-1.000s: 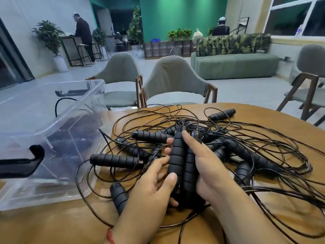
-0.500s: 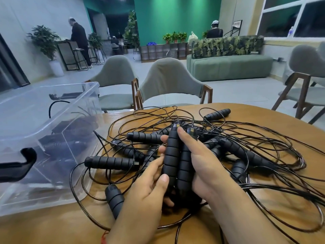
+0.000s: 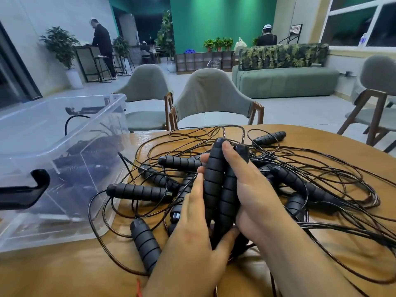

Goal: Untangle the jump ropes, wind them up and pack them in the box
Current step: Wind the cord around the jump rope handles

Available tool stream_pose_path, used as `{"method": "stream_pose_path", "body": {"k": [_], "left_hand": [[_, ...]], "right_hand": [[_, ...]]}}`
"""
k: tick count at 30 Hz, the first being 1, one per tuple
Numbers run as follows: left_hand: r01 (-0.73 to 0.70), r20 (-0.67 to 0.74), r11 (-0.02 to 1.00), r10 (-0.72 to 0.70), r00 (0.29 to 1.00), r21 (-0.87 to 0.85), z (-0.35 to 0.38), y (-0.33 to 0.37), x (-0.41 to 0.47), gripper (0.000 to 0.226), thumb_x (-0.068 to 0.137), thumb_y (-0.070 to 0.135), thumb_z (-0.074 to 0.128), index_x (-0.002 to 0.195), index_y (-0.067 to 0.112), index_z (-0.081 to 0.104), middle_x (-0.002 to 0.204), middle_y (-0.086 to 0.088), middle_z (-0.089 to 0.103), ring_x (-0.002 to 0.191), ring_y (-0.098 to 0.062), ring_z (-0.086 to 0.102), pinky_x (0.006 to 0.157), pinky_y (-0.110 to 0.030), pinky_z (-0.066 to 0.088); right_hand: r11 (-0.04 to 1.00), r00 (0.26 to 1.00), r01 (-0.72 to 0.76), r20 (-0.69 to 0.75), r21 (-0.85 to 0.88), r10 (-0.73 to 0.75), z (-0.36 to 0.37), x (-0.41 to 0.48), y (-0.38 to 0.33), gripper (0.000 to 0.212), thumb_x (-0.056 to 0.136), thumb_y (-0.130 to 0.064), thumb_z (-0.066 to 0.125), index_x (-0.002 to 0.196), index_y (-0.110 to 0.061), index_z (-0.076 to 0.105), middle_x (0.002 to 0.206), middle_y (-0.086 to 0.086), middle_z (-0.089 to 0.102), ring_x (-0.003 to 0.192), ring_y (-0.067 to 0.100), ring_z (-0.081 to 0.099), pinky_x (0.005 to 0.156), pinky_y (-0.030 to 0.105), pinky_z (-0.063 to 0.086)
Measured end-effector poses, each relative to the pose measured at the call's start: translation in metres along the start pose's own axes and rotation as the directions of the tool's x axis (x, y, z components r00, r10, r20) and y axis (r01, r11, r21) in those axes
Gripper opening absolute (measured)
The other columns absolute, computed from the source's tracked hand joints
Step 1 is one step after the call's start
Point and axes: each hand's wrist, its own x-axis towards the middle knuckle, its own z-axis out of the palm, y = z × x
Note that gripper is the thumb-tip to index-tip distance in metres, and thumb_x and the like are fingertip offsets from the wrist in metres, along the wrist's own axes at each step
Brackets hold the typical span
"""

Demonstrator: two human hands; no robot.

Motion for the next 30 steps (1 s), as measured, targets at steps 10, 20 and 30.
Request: {"method": "stream_pose_path", "body": {"k": [10,20,30], "left_hand": [[-0.080,-0.042,0.988,0.086,0.995,0.132,-0.012,-0.005,0.001,0.108,0.090,0.057,0.069,0.161,0.051,-0.012,0.148,0.043,0.018,0.138,0.024,0.018,0.104,0.001,0.013],[0.096,-0.260,0.962,-0.027,0.965,0.255,-0.018,-0.003,0.000,0.114,0.082,0.045,0.081,0.162,0.036,-0.001,0.152,0.008,0.034,0.142,-0.014,0.036,0.111,-0.038,0.043],[0.293,-0.315,0.740,-0.115,0.942,0.605,-0.061,-0.008,0.009,0.102,0.076,0.045,0.063,0.166,0.028,0.018,0.129,-0.005,0.052,0.118,-0.031,0.046,0.096,-0.051,0.046]], "right_hand": [[0.998,1.000,-0.023,0.015,0.053,0.022,0.005,-0.001,-0.002,0.066,0.089,-0.052,0.074,0.135,-0.005,0.067,0.118,0.013,0.078,0.103,0.026,0.076,0.088,0.044,0.063],[0.978,1.000,0.026,0.012,-0.208,-0.024,0.033,-0.014,0.022,0.042,0.093,-0.048,0.072,0.124,-0.019,0.074,0.116,0.002,0.080,0.112,0.019,0.076,0.110,0.046,0.054],[0.677,0.994,0.107,0.091,-0.728,-0.060,0.020,-0.014,0.005,0.058,0.095,-0.077,0.049,0.099,-0.027,0.076,0.091,-0.014,0.079,0.088,0.007,0.075,0.095,0.055,0.059]]}}
